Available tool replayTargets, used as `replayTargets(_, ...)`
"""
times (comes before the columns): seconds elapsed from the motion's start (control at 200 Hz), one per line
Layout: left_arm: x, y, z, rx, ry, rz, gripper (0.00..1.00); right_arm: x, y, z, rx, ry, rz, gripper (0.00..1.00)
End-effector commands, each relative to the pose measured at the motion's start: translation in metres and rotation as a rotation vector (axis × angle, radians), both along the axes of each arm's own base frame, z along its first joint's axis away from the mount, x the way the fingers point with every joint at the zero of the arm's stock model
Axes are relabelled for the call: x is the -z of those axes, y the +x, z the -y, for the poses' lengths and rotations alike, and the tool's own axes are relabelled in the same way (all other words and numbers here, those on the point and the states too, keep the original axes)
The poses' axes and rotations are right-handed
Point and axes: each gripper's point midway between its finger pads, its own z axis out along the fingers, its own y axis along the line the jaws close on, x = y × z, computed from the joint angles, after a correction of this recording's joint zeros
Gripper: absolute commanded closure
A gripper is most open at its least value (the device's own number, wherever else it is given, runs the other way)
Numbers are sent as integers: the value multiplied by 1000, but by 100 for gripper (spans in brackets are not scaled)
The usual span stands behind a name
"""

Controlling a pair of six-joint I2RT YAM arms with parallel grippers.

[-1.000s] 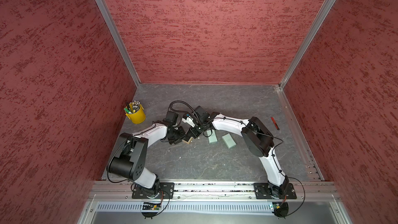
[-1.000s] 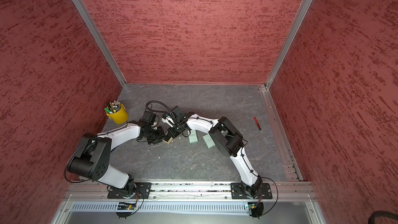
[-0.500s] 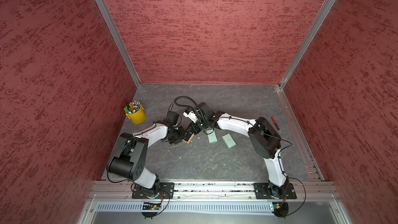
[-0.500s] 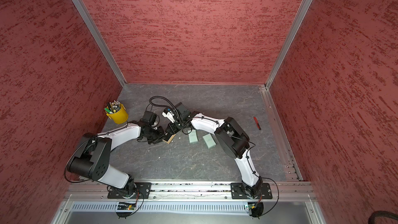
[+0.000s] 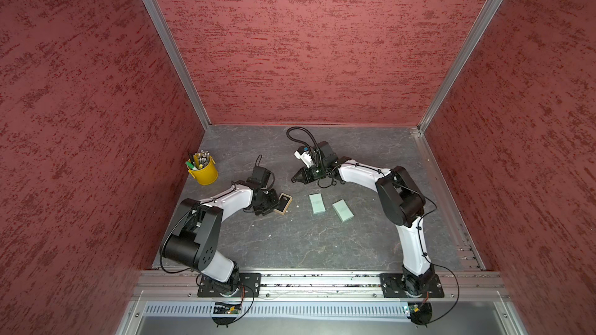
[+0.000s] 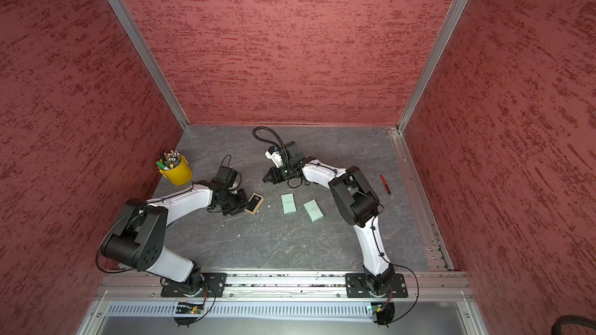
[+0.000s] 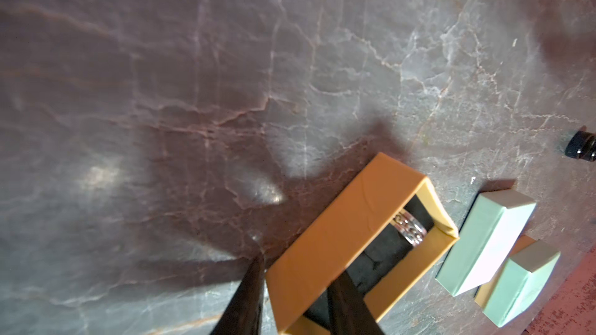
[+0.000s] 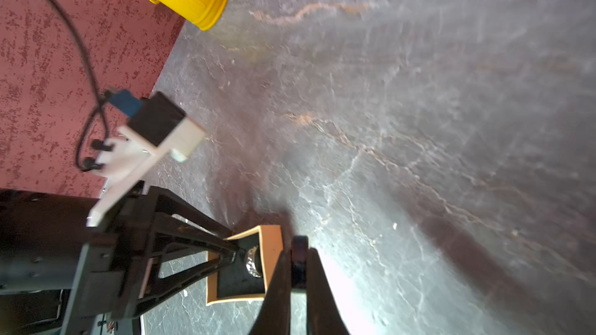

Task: Take the rings out of the lift-off lid box
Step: Place the ring at the center of the board.

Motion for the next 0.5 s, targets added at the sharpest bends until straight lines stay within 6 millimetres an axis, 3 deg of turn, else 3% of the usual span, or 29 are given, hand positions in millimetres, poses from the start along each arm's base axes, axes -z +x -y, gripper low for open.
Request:
replayTargets(0.0, 6, -4, -3, -10, 34, -19, 66, 6, -4, -9, -35, 45, -55, 93)
replayTargets(0.351, 1, -3, 2, 6, 46, -7, 66, 30, -1, -1, -4, -15, -111, 85)
replayTargets(0.491, 2, -4, 3, 6, 49, -7, 66, 20, 9, 9, 28, -87, -30, 71)
